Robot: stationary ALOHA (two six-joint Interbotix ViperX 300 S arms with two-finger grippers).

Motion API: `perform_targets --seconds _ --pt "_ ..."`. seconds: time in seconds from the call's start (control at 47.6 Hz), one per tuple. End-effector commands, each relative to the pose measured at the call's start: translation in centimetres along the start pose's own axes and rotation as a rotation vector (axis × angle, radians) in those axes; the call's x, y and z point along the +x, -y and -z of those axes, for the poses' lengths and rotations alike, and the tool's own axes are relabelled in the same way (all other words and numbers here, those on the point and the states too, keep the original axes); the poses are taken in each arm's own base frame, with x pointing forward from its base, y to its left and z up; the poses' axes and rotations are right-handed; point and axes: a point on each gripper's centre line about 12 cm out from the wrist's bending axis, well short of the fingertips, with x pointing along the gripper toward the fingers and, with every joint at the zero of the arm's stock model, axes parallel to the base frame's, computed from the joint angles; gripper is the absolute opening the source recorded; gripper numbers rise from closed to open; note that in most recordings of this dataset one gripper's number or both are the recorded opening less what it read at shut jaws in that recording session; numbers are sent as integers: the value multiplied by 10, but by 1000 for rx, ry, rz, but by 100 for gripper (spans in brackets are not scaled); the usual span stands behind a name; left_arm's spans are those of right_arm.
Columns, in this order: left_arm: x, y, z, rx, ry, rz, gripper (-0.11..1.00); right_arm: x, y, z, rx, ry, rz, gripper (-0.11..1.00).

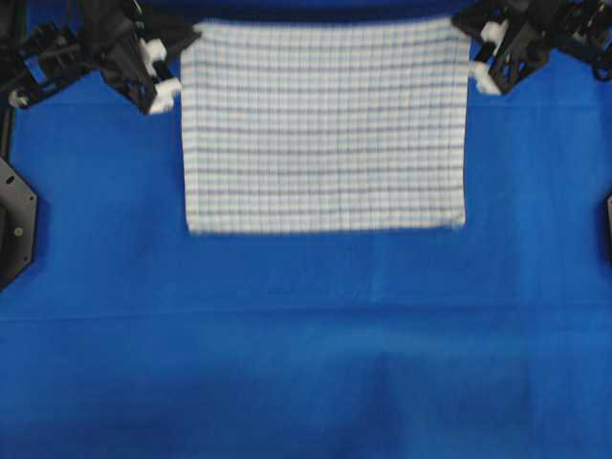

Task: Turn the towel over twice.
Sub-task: 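Lift the far corners with both grippers and pull them toward the far edge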

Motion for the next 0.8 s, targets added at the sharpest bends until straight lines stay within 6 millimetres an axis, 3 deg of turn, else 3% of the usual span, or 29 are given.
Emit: perform_targets --seconds 0.0,0.399,0.546,0.777 --pt "-4 -8 -29 27 89 -28 3 -13 12 -30 -8 77 31 5" --pt "-19 -26 -83 67 261 -92 3 -56 29 -96 -75 192 79 5" --pt "-30 -27 -92 65 300 -99 3 -68 29 -104 -77 204 80 5" --pt "-43 -16 -91 69 318 -68 3 -82 16 -102 -90 198 41 5"
